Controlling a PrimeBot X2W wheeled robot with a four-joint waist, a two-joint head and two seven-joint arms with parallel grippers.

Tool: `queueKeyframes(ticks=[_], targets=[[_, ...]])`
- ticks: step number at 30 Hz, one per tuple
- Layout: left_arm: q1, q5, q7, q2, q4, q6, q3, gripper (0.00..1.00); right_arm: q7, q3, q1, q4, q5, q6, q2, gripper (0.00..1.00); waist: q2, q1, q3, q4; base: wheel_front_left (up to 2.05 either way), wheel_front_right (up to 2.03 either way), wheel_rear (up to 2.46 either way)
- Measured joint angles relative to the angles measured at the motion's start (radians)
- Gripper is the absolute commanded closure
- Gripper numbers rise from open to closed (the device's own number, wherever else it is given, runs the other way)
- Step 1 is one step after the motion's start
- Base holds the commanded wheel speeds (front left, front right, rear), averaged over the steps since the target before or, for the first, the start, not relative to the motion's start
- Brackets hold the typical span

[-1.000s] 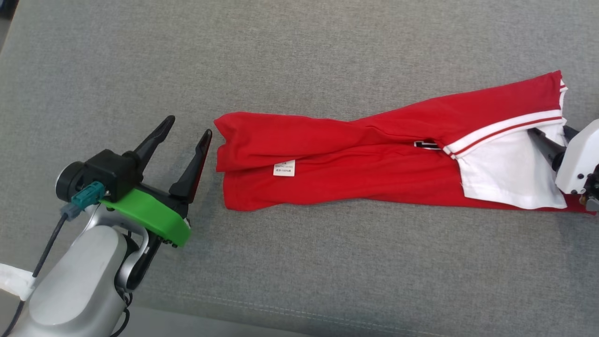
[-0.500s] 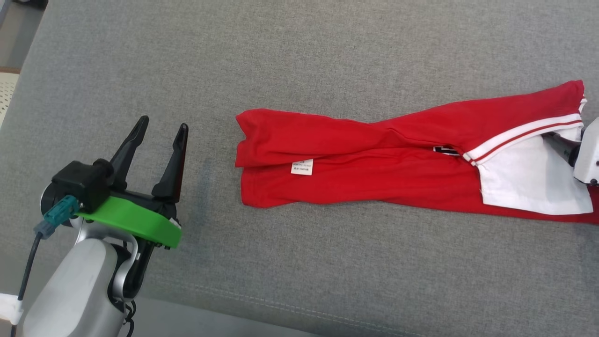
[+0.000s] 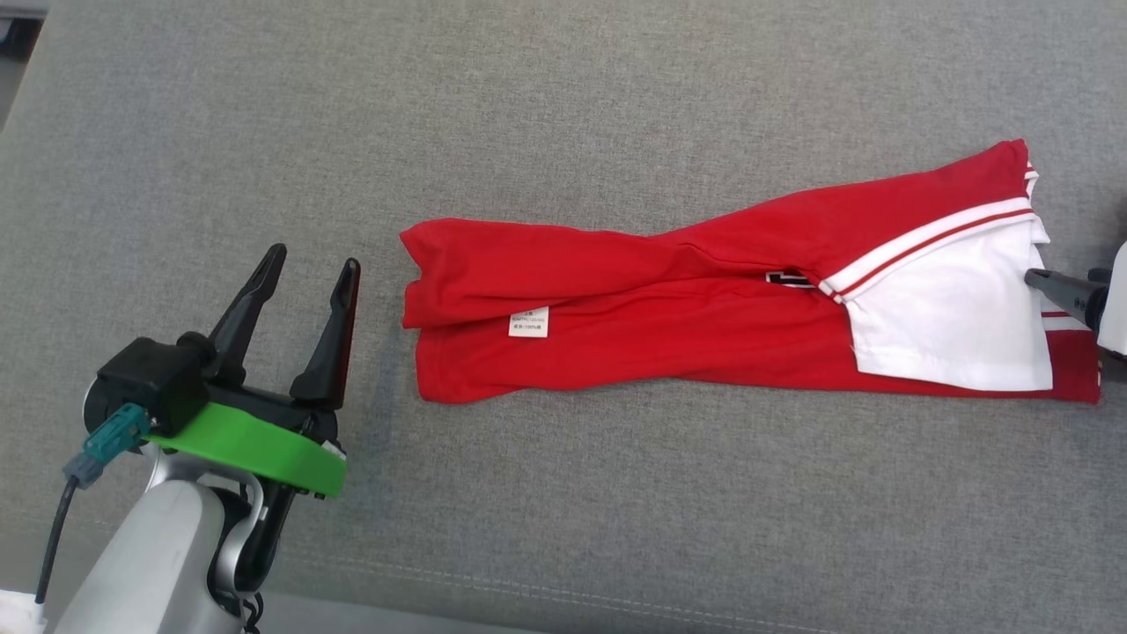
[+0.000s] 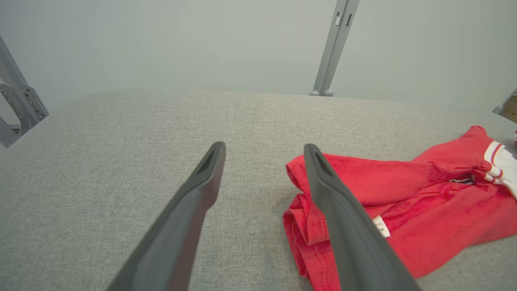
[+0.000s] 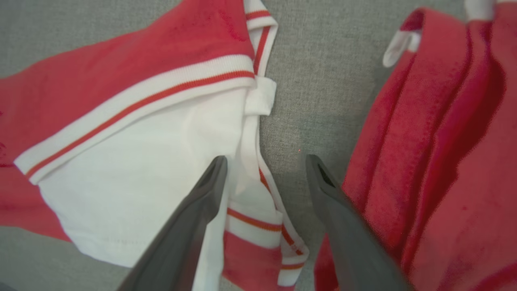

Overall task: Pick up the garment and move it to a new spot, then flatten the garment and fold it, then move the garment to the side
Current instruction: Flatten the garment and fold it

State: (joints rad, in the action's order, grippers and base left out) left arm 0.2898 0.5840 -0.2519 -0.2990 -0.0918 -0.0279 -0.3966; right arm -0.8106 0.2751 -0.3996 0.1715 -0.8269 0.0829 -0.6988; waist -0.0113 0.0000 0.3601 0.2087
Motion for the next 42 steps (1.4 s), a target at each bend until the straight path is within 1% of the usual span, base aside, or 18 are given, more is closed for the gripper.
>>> queueKeyframes(ticks=[1,10,11,12,13,16,19,21,22,26,27,32,34,36,38,40,42], targets=[[0.000,-0.003,0.000,0.001,0.003,0.000,-0.002,0.00,0.000,-0.001,0.006,0.000,-0.009,0.008,0.004,0.00,0.0000,0.0000,0.004,0.000,0.00,0.00,0.00],[0.000,-0.036,0.000,0.004,0.006,-0.025,-0.003,0.00,0.002,-0.017,0.019,0.002,-0.020,0.017,0.023,0.00,0.0000,0.0000,0.036,0.026,0.00,0.00,0.00],[0.000,-0.037,0.000,0.005,0.006,-0.025,-0.003,0.00,0.004,-0.017,0.019,0.002,-0.020,0.017,0.024,0.23,0.0000,0.0000,0.039,0.030,0.00,0.00,0.00],[0.000,-0.038,0.000,0.005,0.006,-0.026,-0.001,0.00,0.011,-0.018,0.018,0.002,-0.019,0.017,0.026,0.74,0.0000,0.0000,0.041,0.035,0.00,0.00,0.00],[0.000,-0.040,0.000,0.006,0.006,-0.026,0.003,0.00,0.015,-0.016,0.017,0.002,-0.018,0.017,0.027,1.00,0.0000,0.0000,0.043,0.040,0.00,0.00,0.00],[-0.001,-0.043,0.000,0.006,0.004,-0.026,0.019,0.00,0.023,-0.011,0.008,0.000,-0.024,0.010,0.047,1.00,0.0000,0.0000,0.043,0.048,0.00,0.00,0.00],[-0.006,-0.044,0.000,0.004,0.000,-0.026,0.043,0.00,0.037,-0.017,-0.004,-0.001,-0.049,0.005,0.089,1.00,0.0000,0.0000,0.036,0.045,0.00,0.00,0.00],[-0.014,-0.044,0.000,0.005,-0.007,-0.026,0.052,0.00,0.046,-0.034,-0.004,0.001,-0.072,0.005,0.108,1.00,0.0000,0.0000,0.029,0.039,0.00,0.00,0.00],[-0.027,-0.045,0.000,0.005,-0.016,-0.029,0.063,0.00,0.051,-0.058,-0.004,0.003,-0.091,0.006,0.108,1.00,0.0000,0.0000,0.021,0.032,0.00,0.00,0.00],[-0.051,-0.045,0.000,0.015,-0.028,-0.034,0.080,0.00,0.066,-0.126,-0.005,0.010,-0.119,0.009,0.092,1.00,0.0000,0.0000,0.001,0.015,0.00,0.00,0.00],[-0.055,-0.045,0.000,0.022,-0.028,-0.034,0.084,0.00,0.070,-0.146,-0.005,0.012,-0.129,0.014,0.086,1.00,0.0000,0.0000,-0.004,0.010,0.00,0.00,0.00],[-0.078,-0.045,0.000,0.037,-0.029,-0.043,0.093,0.00,0.072,-0.242,-0.001,0.010,-0.149,0.026,0.013,1.00,0.0000,0.0000,-0.030,-0.013,0.00,0.00,0.00],[-0.081,-0.045,0.000,0.043,-0.027,-0.044,0.096,0.00,0.070,-0.278,-0.001,-0.011,-0.171,0.032,-0.009,1.00,0.0000,0.0000,-0.038,-0.020,0.00,0.00,0.00],[-0.084,-0.045,0.000,0.048,-0.026,-0.051,0.098,0.00,0.050,-0.281,-0.002,-0.066,-0.202,0.032,-0.010,1.00,0.0000,0.0000,-0.043,-0.026,0.00,0.00,0.00],[-0.085,-0.046,0.000,0.052,-0.022,-0.053,0.099,0.00,0.020,-0.253,-0.010,-0.132,-0.242,0.021,0.020,1.00,0.0000,0.0000,-0.042,-0.030,0.00,0.00,0.00],[-0.085,-0.051,0.000,0.057,-0.022,-0.059,0.095,0.00,-0.010,-0.213,-0.020,-0.188,-0.289,0.009,0.075,1.00,0.0000,0.0000,-0.037,-0.031,0.00,0.00,0.00],[-0.085,-0.054,0.000,0.061,-0.021,-0.063,0.082,0.00,-0.029,-0.161,-0.023,-0.237,-0.314,0.005,0.132,1.00,0.0000,0.0000,-0.032,-0.030,0.00,0.00,0.00]])
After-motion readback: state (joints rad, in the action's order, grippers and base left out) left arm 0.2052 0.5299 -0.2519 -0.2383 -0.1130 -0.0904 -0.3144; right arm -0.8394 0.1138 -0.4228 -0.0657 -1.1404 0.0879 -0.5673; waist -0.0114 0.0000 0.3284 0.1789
